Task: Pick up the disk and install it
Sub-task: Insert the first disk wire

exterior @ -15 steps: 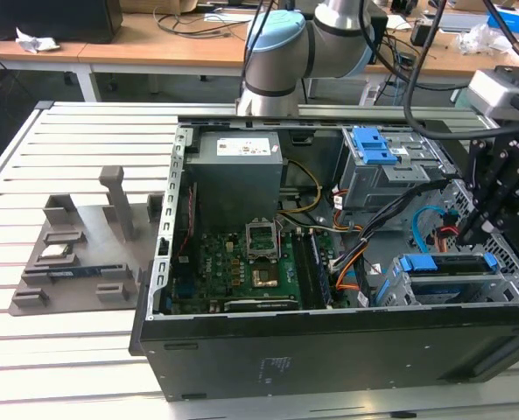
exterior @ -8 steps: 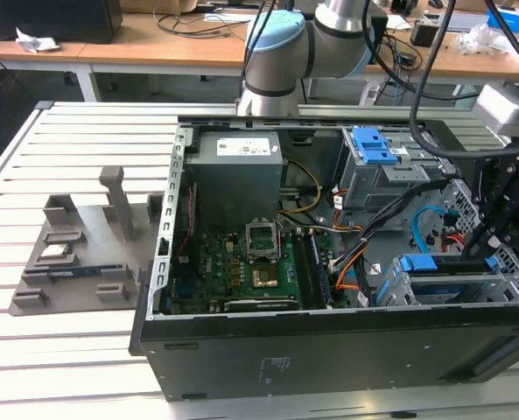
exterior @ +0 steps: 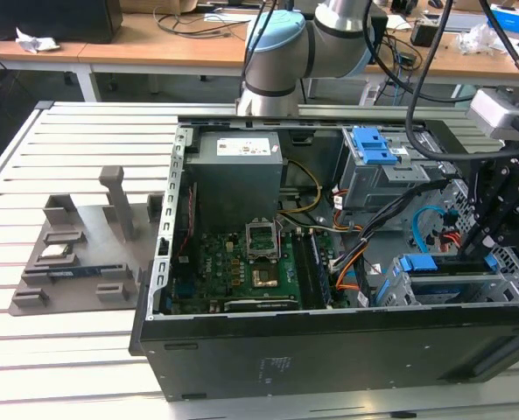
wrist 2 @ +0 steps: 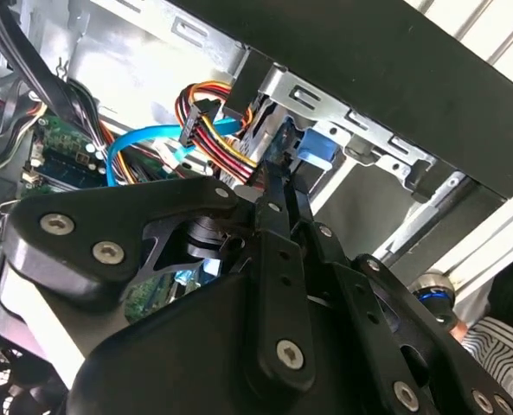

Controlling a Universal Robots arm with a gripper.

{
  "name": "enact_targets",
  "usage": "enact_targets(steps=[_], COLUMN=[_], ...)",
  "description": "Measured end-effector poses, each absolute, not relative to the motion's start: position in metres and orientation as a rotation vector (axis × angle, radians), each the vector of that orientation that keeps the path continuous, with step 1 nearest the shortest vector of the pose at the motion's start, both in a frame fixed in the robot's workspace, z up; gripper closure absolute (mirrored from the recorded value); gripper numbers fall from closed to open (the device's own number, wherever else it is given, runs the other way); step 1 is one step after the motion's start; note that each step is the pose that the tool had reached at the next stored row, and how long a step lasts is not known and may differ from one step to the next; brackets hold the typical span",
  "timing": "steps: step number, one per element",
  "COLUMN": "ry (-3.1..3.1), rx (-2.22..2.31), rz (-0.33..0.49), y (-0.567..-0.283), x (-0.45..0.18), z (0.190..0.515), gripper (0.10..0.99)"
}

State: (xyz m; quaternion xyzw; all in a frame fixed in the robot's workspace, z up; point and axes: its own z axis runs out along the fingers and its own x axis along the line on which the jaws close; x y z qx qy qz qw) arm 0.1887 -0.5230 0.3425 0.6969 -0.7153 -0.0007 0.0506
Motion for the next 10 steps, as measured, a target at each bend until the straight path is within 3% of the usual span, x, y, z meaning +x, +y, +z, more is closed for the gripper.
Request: enact_targets(steps=[10], ry=[-2.190], rx=[2.108], rz=[-0.003], y=[-0.5229], x=[0.1906], z=[0.3373], gripper=[0.918])
